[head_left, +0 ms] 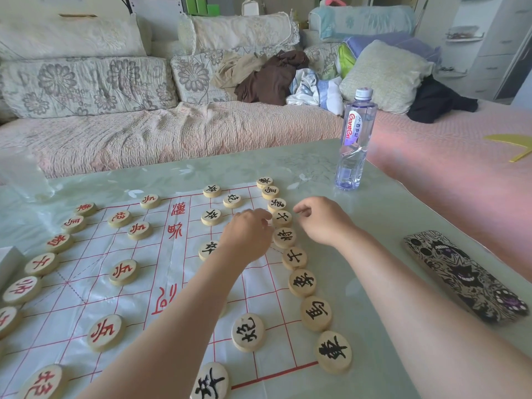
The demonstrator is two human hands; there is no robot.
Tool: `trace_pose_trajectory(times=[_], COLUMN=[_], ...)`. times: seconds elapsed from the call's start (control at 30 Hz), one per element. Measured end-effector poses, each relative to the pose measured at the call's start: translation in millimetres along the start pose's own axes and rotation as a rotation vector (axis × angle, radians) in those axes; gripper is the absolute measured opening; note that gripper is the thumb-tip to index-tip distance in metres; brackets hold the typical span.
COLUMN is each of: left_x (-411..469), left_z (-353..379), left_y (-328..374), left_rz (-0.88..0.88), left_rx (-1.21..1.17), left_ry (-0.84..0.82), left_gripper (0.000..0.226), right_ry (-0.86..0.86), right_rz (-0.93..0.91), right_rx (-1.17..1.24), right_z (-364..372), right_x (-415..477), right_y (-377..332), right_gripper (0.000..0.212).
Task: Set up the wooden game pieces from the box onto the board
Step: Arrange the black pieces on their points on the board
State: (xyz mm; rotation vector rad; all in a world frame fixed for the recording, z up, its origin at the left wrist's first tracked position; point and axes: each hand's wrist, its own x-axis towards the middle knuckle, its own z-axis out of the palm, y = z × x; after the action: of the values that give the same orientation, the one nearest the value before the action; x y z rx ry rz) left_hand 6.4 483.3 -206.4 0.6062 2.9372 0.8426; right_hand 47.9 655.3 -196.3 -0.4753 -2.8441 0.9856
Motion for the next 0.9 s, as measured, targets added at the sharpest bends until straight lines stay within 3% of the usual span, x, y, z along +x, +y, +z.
trace_pose_trajectory(times=[0.23, 0.7, 0.9], left_x=[16, 20, 20], left_z=[6, 10, 8], left_y=[3, -8, -8], left_rz=[-0.027, 0.001, 0.009], left_rx=[0.051, 0.048, 0.075], left_ry=[-0.041, 0.0, 0.011], left_gripper=[0.028, 0.036, 0.037], right_ry=[0.028, 0.01, 0.127], right_rz=[0.049, 0.05, 0.043], right_rx=[-0.099, 0.057, 0.148], right_z=[8, 17, 22], right_x=[4, 14, 19], right_y=[-9, -6, -5], right_gripper=[0.025, 0.024, 0.018])
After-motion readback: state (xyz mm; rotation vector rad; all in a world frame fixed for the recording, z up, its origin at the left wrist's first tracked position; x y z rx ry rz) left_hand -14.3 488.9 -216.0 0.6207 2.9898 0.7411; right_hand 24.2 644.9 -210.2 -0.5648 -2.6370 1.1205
